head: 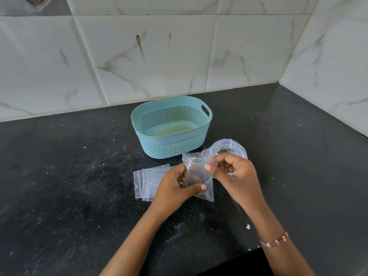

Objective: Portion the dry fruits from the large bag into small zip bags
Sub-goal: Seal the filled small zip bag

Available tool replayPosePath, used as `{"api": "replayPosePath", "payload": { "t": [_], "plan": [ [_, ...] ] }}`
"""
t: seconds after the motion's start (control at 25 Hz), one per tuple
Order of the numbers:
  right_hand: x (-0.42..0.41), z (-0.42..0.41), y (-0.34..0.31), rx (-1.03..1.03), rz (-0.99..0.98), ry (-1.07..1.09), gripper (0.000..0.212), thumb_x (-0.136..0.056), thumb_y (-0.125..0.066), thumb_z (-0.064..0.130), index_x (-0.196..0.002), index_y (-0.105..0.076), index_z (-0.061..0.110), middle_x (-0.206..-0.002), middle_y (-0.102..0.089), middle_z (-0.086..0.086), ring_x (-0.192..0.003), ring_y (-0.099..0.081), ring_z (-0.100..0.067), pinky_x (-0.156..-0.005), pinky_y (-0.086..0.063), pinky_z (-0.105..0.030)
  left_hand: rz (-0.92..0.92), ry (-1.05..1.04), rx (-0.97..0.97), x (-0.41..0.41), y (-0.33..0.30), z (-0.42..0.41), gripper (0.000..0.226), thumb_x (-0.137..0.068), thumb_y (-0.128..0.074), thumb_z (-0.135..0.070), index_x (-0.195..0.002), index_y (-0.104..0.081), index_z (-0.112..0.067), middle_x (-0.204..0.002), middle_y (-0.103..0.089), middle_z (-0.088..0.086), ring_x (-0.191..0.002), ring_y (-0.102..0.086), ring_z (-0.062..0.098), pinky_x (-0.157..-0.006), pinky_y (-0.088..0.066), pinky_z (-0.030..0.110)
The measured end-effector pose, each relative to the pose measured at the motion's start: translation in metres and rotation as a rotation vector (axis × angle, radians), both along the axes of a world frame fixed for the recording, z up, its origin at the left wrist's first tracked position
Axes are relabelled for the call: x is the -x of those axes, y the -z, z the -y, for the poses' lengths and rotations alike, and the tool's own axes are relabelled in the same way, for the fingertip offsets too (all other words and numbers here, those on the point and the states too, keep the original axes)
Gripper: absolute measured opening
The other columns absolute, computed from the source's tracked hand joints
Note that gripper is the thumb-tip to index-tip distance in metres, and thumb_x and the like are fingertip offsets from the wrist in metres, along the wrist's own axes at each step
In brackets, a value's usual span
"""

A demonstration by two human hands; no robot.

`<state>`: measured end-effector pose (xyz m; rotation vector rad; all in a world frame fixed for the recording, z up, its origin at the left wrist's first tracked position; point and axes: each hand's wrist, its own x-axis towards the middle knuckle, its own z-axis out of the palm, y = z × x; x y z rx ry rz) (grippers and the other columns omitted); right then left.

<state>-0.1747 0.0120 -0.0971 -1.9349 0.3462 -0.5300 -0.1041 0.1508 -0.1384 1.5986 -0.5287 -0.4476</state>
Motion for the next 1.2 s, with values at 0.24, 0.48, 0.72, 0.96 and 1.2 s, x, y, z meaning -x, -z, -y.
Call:
{"api": "replayPosePath", "payload": {
  "t": [0.24, 0.48, 0.72, 0.96, 1.2],
  "plan": [
    [-0.012, -0.003, 0.006, -0.171, 0.053, 0.099, 0.014, -0.083, -0.065, 0.007, -0.074, -0.065, 0.018, -0.068, -0.062, 0.002, -0.059, -0.052, 0.001, -0.058, -0.044, -0.009, -0.069, -0.026, 0.097, -0.004, -0.001, 0.002, 0.031, -0.070, -0.078, -0.007, -0.097, -0.063, -0.007, -0.091, -0.072, 0.013, -0.081, -0.066, 0.025, -0.079, -0.054, 0.046],
    [-0.016, 0.000, -0.001, -0.110, -0.077, -0.066, 0.015, -0.081, -0.067, 0.007, -0.072, -0.066, 0.019, -0.065, -0.060, 0.008, -0.057, -0.050, 0.004, -0.058, -0.043, -0.008, -0.116, -0.055, 0.231, -0.018, -0.013, 0.002, 0.004, -0.079, -0.064, -0.012, -0.081, -0.066, -0.015, -0.065, -0.070, -0.007, -0.064, -0.065, 0.003, -0.062, -0.052, 0.015],
    [-0.015, 0.009, 0.002, -0.127, -0.093, -0.060, 0.009, -0.078, -0.069, 0.008, -0.075, -0.068, 0.017, -0.068, -0.062, 0.005, -0.058, -0.052, 0.004, -0.057, -0.043, -0.009, -0.155, -0.058, 0.213, -0.027, -0.009, 0.004, 0.012, -0.078, -0.066, -0.002, -0.075, -0.069, -0.014, -0.068, -0.072, -0.004, -0.067, -0.066, 0.006, -0.065, -0.053, 0.017],
    [-0.013, 0.006, 0.005, -0.044, -0.046, -0.038, 0.017, -0.081, -0.066, 0.005, -0.073, -0.065, 0.019, -0.065, -0.058, 0.010, -0.057, -0.050, 0.005, -0.058, -0.041, -0.008, -0.167, -0.099, 0.196, -0.023, -0.009, 0.007, 0.015, -0.078, -0.066, 0.000, -0.073, -0.068, -0.014, -0.065, -0.071, -0.006, -0.065, -0.065, 0.005, -0.063, -0.053, 0.016],
    [-0.014, 0.000, 0.007, -0.061, 0.010, -0.011, 0.013, -0.082, -0.065, 0.007, -0.076, -0.065, 0.018, -0.070, -0.062, 0.008, -0.063, -0.053, 0.003, -0.061, -0.044, -0.010, -0.157, -0.178, 0.216, -0.021, -0.015, 0.009, 0.021, -0.078, -0.066, 0.002, -0.068, -0.069, -0.017, -0.060, -0.070, -0.008, -0.061, -0.064, 0.003, -0.061, -0.051, 0.014]
  ]
}}
